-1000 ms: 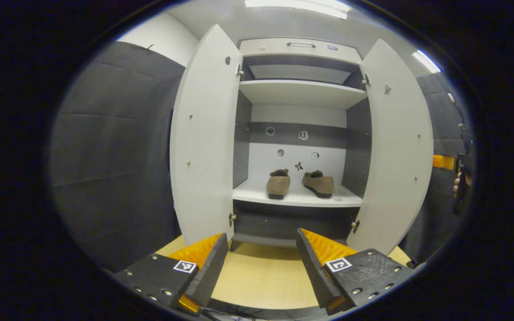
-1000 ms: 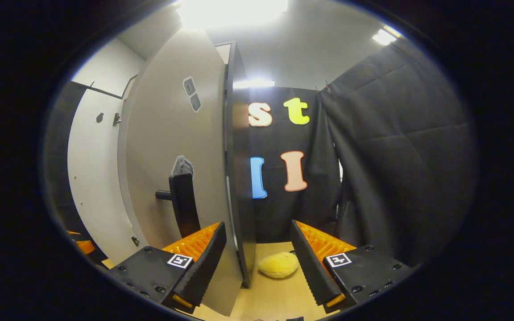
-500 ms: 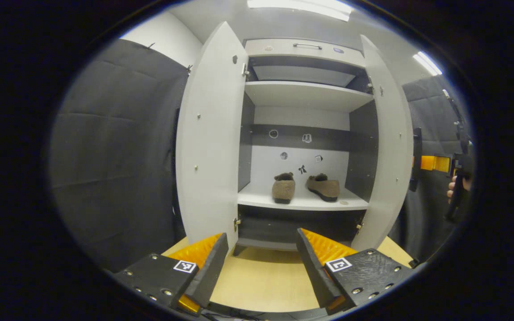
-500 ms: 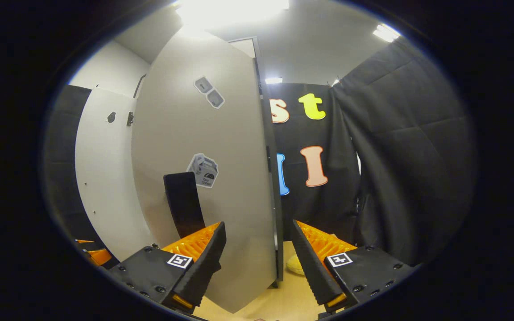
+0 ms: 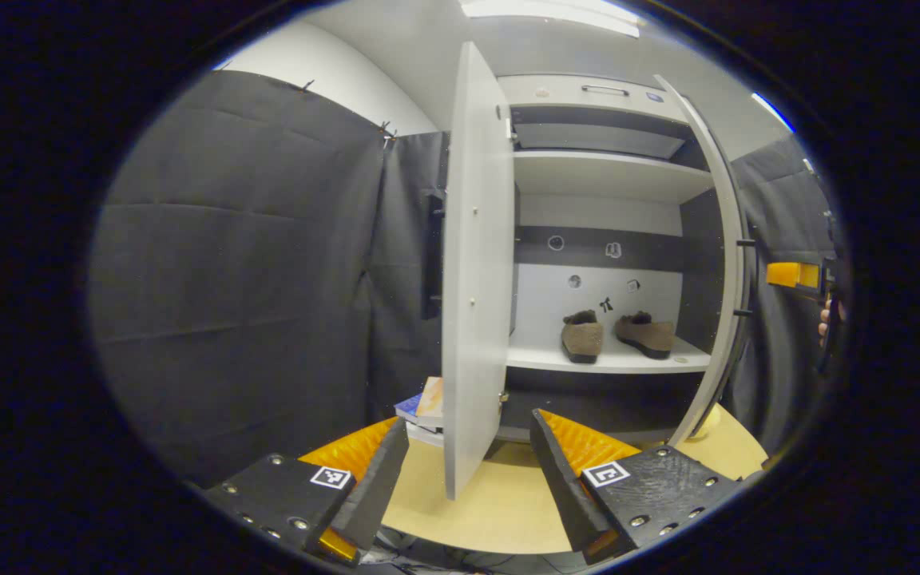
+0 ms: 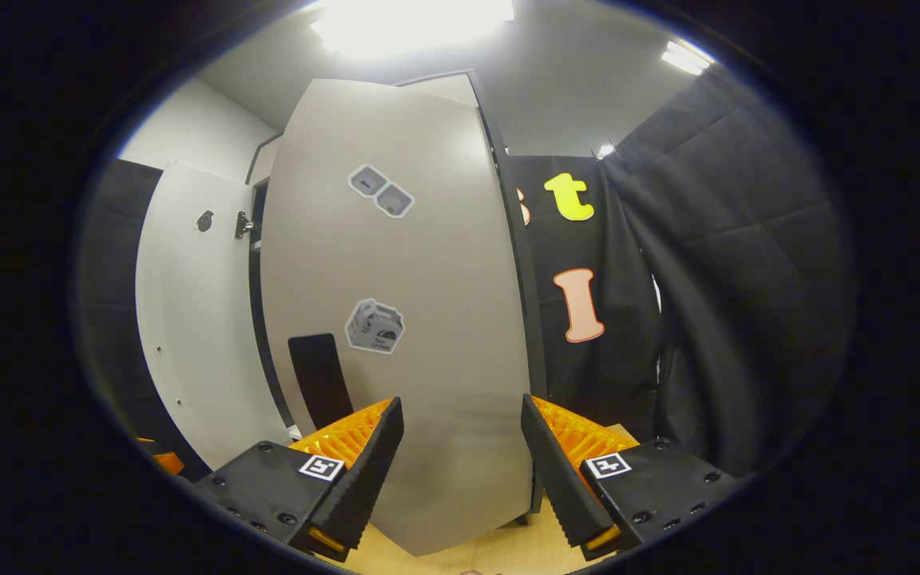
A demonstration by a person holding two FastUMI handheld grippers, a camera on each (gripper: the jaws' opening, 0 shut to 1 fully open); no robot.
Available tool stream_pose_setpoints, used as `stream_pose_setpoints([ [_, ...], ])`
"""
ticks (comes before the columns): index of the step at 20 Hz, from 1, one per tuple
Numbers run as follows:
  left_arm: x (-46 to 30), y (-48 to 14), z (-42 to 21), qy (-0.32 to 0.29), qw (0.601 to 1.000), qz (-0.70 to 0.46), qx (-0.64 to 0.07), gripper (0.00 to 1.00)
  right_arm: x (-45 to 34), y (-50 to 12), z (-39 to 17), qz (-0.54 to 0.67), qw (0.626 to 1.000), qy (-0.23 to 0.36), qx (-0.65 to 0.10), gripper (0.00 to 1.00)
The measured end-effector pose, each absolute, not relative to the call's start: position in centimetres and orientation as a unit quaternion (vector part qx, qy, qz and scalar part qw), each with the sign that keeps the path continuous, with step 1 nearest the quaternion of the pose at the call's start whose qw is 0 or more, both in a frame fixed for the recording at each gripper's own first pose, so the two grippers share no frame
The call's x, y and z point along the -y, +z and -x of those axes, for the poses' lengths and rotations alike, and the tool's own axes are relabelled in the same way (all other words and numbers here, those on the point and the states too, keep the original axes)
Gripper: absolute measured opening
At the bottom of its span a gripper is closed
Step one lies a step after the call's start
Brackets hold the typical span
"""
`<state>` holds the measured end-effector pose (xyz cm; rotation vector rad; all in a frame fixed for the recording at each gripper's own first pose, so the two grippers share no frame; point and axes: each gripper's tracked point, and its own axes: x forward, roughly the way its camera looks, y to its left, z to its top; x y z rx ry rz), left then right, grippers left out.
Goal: Grab one shoe with the right hand and put it into the shoe cabinet, grab the other shoe with the left hand and put it into the shoe cabinet; then close the right door with the right hand and the left door with the left hand.
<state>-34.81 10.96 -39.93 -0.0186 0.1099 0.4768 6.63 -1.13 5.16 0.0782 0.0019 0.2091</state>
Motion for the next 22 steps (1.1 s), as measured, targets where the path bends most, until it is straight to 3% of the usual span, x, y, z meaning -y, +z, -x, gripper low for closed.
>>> stream_pose_setpoints([
  [2,-14.0,-39.8,35.6,0.263,0.963,0.008,-0.054,0.88,1.2,3.7,-6.7,-0.046,0.994,0.099,-0.021,0.94],
  [3,-15.4,-39.5,35.7,0.274,0.96,0.007,-0.052,0.95,1.4,3.4,-6.8,-0.046,0.994,0.094,-0.026,0.94],
  [4,-16.7,-39.3,35.8,0.283,0.958,0.005,-0.05,0.88,1.5,2.9,-6.8,-0.043,0.995,0.089,-0.029,0.94],
  [5,-18.0,-39.0,35.7,0.288,0.956,0.003,-0.049,0.88,1.8,2.5,-6.9,-0.039,0.995,0.083,-0.033,0.89],
  [7,-20.1,-39.0,35.0,0.289,0.956,0.015,-0.053,0.88,2.0,1.6,-7.0,-0.033,0.996,0.074,-0.042,0.94],
  [8,-21.2,-38.8,34.4,0.289,0.956,0.024,-0.052,0.96,2.1,1.4,-7.2,-0.03,0.996,0.068,-0.045,0.94],
  [9,-22.5,-38.6,33.9,0.288,0.956,0.031,-0.048,0.88,2.4,1.2,-7.2,-0.026,0.997,0.06,-0.048,0.94],
  [11,-24.7,-37.7,33.2,0.292,0.955,0.042,-0.038,0.89,3.3,0.6,-7.3,-0.024,0.997,0.045,-0.051,0.94],
  [12,-25.5,-37.3,32.8,0.291,0.954,0.057,-0.031,0.89,3.7,0.2,-7.2,-0.024,0.998,0.038,-0.053,0.94],
  [13,-26.2,-36.8,32.1,0.287,0.954,0.077,-0.023,0.96,3.9,-0.2,-7.1,-0.025,0.998,0.033,-0.054,0.94],
  [15,-27.7,-35.8,30.9,0.279,0.954,0.106,-0.002,0.96,4.1,-1.2,-7.1,-0.022,0.998,0.02,-0.061,0.94],
  [16,-28.4,-35.0,30.4,0.276,0.955,0.11,0.006,0.89,4.0,-1.7,-7.1,-0.022,0.997,0.017,-0.065,0.94],
  [17,-29.2,-34.3,30.1,0.272,0.956,0.109,0.014,0.89,3.8,-2.2,-7.1,-0.023,0.997,0.015,-0.07,0.94],
  [18,-29.9,-33.4,29.3,0.264,0.959,0.103,0.021,0.96,3.6,-2.9,-7.1,-0.024,0.997,0.014,-0.076,0.94],
  [20,-31.1,-31.7,27.7,0.244,0.965,0.09,0.034,0.96,3.3,-3.9,-6.9,-0.027,0.996,0.012,-0.085,0.94],
  [21,-31.6,-30.7,26.8,0.231,0.969,0.083,0.041,0.89,3.2,-4.4,-6.8,-0.029,0.996,0.012,-0.089,0.94],
  [22,-32.0,-29.8,26.2,0.221,0.971,0.076,0.049,0.89,2.9,-4.7,-6.8,-0.032,0.995,0.012,-0.091,0.94],
])
